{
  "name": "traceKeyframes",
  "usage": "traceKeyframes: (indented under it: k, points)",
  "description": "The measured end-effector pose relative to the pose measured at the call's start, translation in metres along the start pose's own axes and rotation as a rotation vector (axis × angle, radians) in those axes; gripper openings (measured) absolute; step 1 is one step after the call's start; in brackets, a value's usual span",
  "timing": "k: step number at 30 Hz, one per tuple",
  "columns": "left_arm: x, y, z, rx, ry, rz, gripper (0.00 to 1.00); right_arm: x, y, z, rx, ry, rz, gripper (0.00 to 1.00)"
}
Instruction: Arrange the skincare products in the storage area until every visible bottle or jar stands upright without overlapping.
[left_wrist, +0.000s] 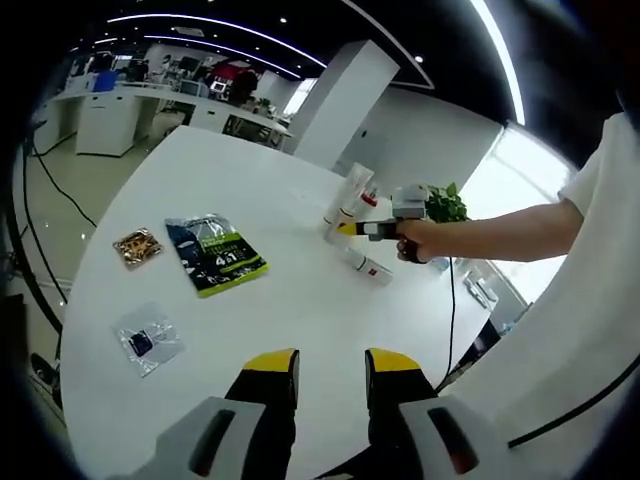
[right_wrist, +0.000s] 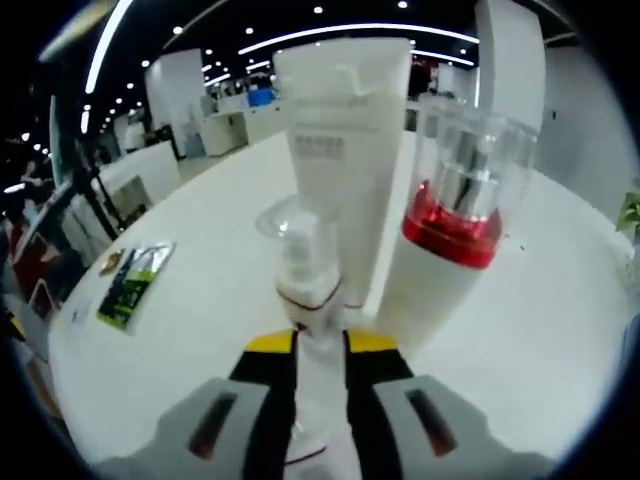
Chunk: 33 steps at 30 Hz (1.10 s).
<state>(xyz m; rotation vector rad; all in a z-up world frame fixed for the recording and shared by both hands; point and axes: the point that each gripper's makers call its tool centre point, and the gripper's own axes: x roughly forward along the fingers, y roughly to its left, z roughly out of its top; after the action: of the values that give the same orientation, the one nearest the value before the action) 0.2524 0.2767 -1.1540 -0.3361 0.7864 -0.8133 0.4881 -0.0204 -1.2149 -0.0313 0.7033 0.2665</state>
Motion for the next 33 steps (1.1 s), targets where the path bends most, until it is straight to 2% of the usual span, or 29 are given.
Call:
traceKeyframes:
  k: [7,9,12,14,16,18,21,24,25,26,30,33]
  points:
    - [-0.001,0.0,-0.005,-0.003,0.012,-0.003,0.27,-0.008,0.001,-0.001,0.04,-0.009,0.017,0.18]
    - [-0.001,0.0,-0.005,0.002,0.013,-0.003,0.27,-0.018,0.004,0.003,0.098,-0.065,0.055,0.21]
    - [-0.002,-0.001,-0.004,-0.003,0.005,-0.005,0.27,-0.03,0.0,-0.006,0.099,-0.046,0.062,0.26]
    - [-0.002,0.0,-0.003,-0.002,0.0,-0.004,0.27,-0.038,-0.003,-0.016,0.08,-0.014,0.082,0.3]
    - [-0.002,0.001,-0.002,-0.004,-0.002,-0.007,0.27,-0.046,-0.004,-0.033,-0.015,0.048,0.104,0.3]
    - [-0.001,0.002,-0.001,-0.005,-0.003,-0.008,0.27,-0.051,0.0,-0.048,-0.052,0.106,0.137,0.31]
    - [0.0,0.002,0.001,-0.008,-0.006,-0.014,0.27,-0.055,0.001,-0.071,-0.139,0.192,0.15,0.31]
    - [0.0,0.002,0.003,-0.005,-0.01,-0.019,0.27,-0.058,0.004,-0.093,-0.18,0.28,0.157,0.31]
    - [0.0,0.002,0.003,-0.006,-0.012,-0.019,0.27,-0.058,0.006,-0.097,-0.184,0.291,0.16,0.31]
    - [0.0,0.002,0.004,-0.006,-0.014,-0.019,0.27,-0.056,0.0,-0.104,-0.205,0.315,0.159,0.3]
    - [-0.002,0.002,0.005,-0.01,-0.025,-0.013,0.27,-0.054,-0.003,-0.103,-0.249,0.309,0.14,0.24]
    - [-0.004,0.002,0.004,-0.018,-0.035,-0.006,0.27,-0.054,-0.003,-0.103,-0.239,0.314,0.135,0.22]
